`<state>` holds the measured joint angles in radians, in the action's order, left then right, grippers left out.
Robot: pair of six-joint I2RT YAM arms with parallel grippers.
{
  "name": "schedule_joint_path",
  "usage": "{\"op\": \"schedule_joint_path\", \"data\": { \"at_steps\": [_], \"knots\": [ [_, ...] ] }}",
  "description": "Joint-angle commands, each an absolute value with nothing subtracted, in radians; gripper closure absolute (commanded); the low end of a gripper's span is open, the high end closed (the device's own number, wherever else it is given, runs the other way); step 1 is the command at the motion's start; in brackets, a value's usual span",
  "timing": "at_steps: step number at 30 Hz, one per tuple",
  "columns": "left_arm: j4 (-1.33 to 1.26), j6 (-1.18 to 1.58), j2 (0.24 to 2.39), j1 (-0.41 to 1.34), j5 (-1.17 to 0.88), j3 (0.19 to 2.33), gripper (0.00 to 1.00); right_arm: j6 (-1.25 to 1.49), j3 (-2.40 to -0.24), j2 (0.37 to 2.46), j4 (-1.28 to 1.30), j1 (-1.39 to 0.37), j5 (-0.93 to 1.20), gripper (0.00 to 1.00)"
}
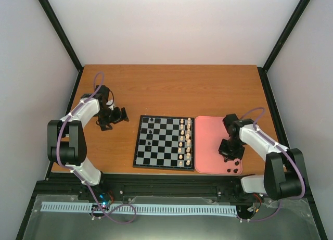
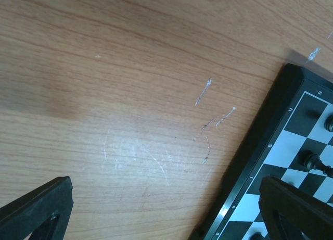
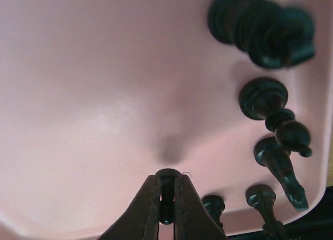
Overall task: Set up the chess pieces on the board
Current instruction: Pick up the chess piece from the storage box, then place the chess piece on the chessboard.
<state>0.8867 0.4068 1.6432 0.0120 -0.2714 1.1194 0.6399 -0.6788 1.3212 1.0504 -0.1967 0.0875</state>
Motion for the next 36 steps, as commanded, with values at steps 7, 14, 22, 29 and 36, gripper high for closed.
{"op": "schedule_joint_path", "data": {
  "at_steps": [7, 14, 22, 29, 36],
  "knots": [
    [0.892, 0.402, 1.655, 0.009, -0.243, 1.154, 0.0, 0.507, -1.06, 1.39, 1.153, -0.377, 0.069, 0.97],
    [0.907, 0.378, 1.643, 0.009, -0.195, 1.16, 0.0, 0.43, -1.38, 1.601, 1.172, -0.686, -0.005, 0.97],
    [0.916, 0.375, 1.646, 0.009, -0.189, 1.178, 0.0, 0.411, -1.647, 1.803, 1.204, -0.971, -0.03, 0.97],
    [0.921, 0.393, 1.643, 0.009, -0.22, 1.172, 0.0, 0.452, -1.859, 2.003, 1.284, -1.121, 0.04, 0.97],
    [0.901, 0.412, 1.642, 0.009, -0.237, 1.177, 0.0, 0.471, -1.904, 2.1, 1.275, -1.191, 0.107, 0.97]
  ]
}}
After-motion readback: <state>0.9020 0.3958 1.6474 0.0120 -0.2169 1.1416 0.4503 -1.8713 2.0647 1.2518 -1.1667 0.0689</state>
